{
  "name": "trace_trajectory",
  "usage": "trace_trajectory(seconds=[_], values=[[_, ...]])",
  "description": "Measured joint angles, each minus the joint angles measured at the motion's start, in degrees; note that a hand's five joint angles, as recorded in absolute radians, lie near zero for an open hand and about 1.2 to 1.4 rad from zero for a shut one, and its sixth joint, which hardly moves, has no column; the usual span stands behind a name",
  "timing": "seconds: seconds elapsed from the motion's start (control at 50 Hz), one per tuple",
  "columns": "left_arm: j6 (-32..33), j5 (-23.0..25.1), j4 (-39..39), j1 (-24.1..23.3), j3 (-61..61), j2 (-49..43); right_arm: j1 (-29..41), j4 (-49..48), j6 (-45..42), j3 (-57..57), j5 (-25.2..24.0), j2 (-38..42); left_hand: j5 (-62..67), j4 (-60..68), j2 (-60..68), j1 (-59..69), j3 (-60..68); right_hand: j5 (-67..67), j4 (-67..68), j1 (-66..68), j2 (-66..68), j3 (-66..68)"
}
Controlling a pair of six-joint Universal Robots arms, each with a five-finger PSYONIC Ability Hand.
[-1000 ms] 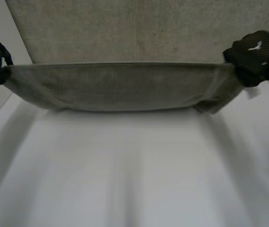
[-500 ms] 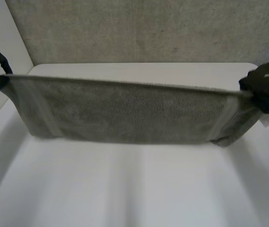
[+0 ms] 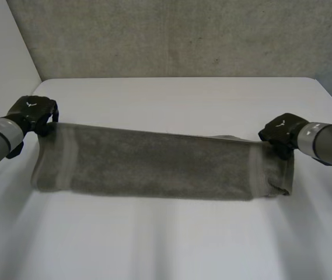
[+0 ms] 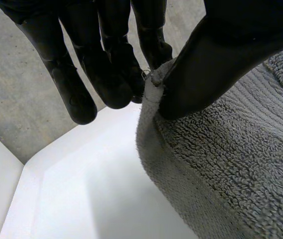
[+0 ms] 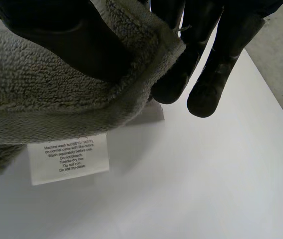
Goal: Fold the towel.
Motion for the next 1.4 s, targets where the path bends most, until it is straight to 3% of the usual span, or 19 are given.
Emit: trace_trajectory(seconds=[0.24,0.62,0.68,0.74,0.78,0.94,1.14,1.4], values=[[-0.2,-4.7,0.1,-2.6,9.8,-8.1,2.8,-3.0,0.9,-9.6,0.9,10.1,0.0,0.0,0.0,0.0,0.0,0.0,0.0,0.0,0.0,0.0],[0.4,-6.0,0.4,-2.7,10.0,-9.5,4.4,-11.6,0.1,-13.5,1.2,14.3,0.0,0.0,0.0,0.0,0.0,-7.4,-4.7,-3.5,-5.0,-5.1],[0.7,-6.2,0.3,-2.7,10.0,-9.5,4.4,-12.5,0.1,-13.5,1.3,14.6,-2.7,-2.9,-2.7,-3.2,-2.8,-20.8,-18.4,-17.7,-19.0,-18.9],[0.8,-6.3,0.3,-2.7,10.1,-9.5,4.4,-13.0,0.2,-13.5,1.4,14.7,-30.4,-31.1,-30.9,-29.3,-30.7,-40.6,-36.8,-37.0,-38.2,-37.9],[0.8,-6.4,0.3,-2.7,10.1,-9.4,4.4,-13.2,0.3,-13.4,1.6,14.7,-36.1,-36.8,-36.6,-35.3,-36.5,-49.0,-44.7,-43.9,-45.3,-45.2],[0.9,-7.4,-0.1,-3.0,10.2,-8.4,4.4,-13.5,0.6,-13.5,2.9,14.2,-41.7,-42.4,-42.1,-40.6,-42.1,-60.9,-56.2,-54.3,-55.5,-55.6],[0.8,-7.7,-1.8,-2.8,8.1,-5.1,3.9,-14.8,5.6,-10.9,3.2,7.0,-44.6,-45.3,-45.0,-43.4,-45.0,-65.7,-62.0,-62.1,-62.7,-62.9],[0.6,-5.9,-2.4,-1.0,-4.2,5.8,3.5,-15.3,14.8,12.7,3.5,-13.5,-44.7,-45.3,-45.1,-43.5,-45.0,-65.7,-62.0,-62.5,-62.7,-62.9]])
